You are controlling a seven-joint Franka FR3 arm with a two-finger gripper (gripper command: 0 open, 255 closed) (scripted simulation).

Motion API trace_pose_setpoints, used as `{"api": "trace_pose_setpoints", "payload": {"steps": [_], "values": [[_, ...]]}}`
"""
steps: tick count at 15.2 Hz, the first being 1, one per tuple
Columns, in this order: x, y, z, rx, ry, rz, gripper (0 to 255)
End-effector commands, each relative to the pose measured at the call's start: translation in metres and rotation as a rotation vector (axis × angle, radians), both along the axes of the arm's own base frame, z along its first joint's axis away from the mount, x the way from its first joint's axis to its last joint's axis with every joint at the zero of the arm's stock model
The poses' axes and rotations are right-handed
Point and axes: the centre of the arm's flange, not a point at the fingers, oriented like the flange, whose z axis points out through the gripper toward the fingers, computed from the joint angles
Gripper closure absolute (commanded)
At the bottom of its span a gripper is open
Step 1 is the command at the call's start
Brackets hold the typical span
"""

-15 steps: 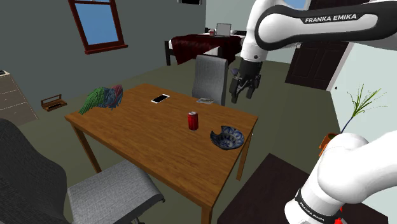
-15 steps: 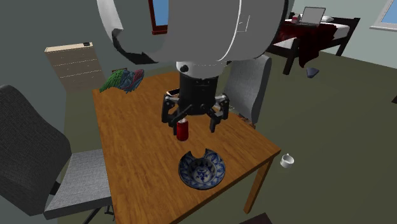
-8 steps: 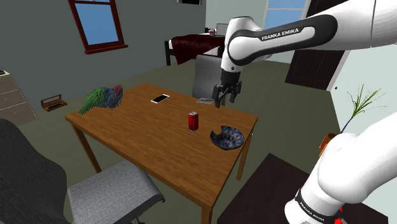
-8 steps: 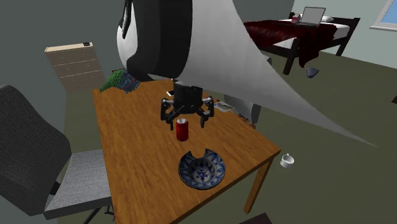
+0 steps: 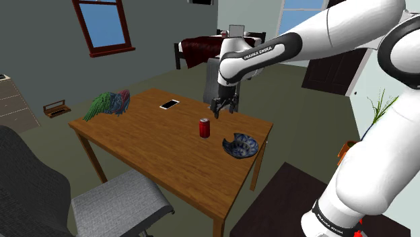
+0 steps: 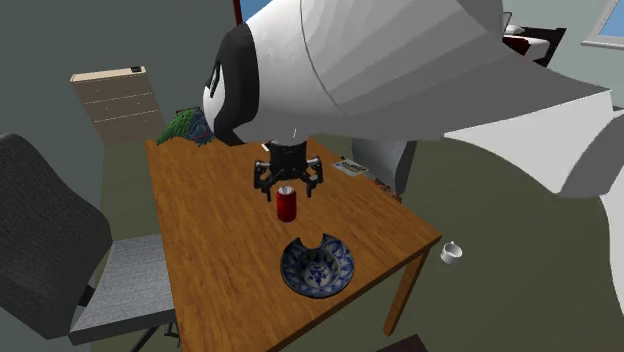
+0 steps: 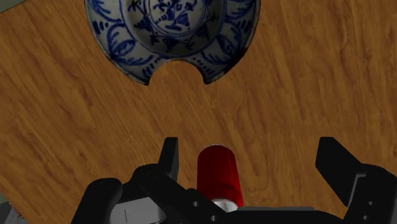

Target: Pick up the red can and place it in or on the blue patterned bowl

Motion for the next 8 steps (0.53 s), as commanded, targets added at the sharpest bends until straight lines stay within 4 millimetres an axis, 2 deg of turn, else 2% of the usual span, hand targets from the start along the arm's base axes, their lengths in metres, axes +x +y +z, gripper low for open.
{"api": "trace_pose_setpoints", "payload": {"steps": [1,8], "values": [[0.024,-0.002,-0.016,-0.007,0.001,-0.001,0],[0.099,-0.008,-0.07,-0.03,0.005,-0.004,0]]}}
